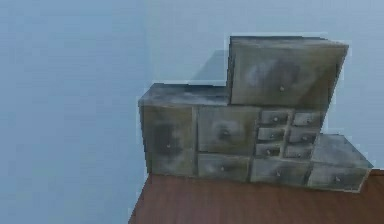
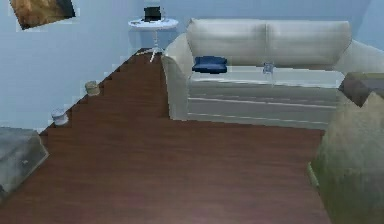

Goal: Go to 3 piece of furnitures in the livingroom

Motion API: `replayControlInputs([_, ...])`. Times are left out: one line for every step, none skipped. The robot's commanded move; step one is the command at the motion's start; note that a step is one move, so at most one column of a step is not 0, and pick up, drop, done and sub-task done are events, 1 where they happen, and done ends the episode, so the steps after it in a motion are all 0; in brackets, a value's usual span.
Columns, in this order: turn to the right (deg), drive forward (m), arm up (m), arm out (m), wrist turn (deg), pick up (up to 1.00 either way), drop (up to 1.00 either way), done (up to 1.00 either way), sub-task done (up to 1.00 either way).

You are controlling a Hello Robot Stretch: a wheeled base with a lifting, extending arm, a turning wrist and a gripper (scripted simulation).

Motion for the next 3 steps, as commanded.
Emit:
replayControlInputs([-12.0,0.00,0.00,0.00,0.0,0.00,0.00,0.00,0.00])
replayControlInputs([0.0,0.60,0.00,0.00,0.0,0.00,0.00,0.00,0.00])
replayControlInputs([42.0,0.00,0.00,0.00,0.0,0.00,0.00,0.00,0.00])
